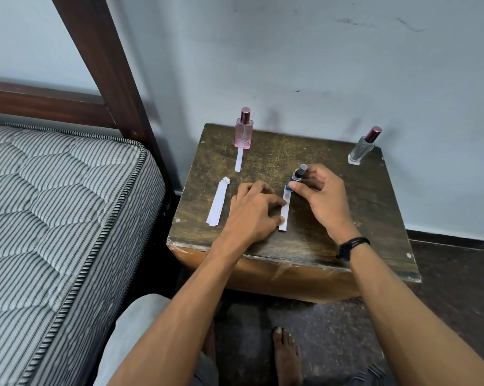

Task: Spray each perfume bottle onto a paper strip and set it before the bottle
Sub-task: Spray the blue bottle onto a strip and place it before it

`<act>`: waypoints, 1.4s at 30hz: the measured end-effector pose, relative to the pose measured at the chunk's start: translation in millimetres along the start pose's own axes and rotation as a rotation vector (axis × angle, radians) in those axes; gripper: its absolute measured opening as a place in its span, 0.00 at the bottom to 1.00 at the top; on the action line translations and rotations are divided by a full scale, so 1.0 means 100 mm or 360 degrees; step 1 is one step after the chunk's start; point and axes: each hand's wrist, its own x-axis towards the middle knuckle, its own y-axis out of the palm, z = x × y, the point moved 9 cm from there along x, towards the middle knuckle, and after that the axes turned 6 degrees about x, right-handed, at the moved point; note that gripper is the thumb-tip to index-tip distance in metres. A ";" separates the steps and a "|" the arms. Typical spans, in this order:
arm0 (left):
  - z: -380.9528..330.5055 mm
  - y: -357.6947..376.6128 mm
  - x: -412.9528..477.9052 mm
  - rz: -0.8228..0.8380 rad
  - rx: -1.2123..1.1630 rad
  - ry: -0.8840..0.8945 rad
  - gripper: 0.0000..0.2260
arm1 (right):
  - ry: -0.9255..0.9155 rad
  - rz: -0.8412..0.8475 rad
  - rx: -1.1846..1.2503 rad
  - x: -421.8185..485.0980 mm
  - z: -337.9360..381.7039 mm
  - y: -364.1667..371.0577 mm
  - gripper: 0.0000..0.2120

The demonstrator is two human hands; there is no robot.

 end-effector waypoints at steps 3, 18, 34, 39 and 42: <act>0.00 0.00 0.00 -0.0010 0.0010 -0.0006 0.16 | -0.0019 -0.0015 -0.0059 0.02 -0.02 0.00 0.10; 0.01 0.03 0.03 -0.0038 0.0008 -0.0032 0.15 | -0.0035 -0.0015 -0.0168 0.13 -0.01 0.01 0.15; 0.04 0.01 0.47 -0.0160 0.0068 -0.0096 0.17 | 0.0023 -0.0381 0.0460 0.08 -0.11 -0.25 0.16; 0.06 0.01 0.70 -0.0169 0.0040 -0.0123 0.16 | 0.0026 -0.0449 0.0609 0.11 -0.17 -0.30 0.15; 0.08 0.02 0.75 -0.0202 -0.0009 -0.0127 0.16 | 0.0031 -0.0456 0.0625 0.17 -0.23 -0.31 0.16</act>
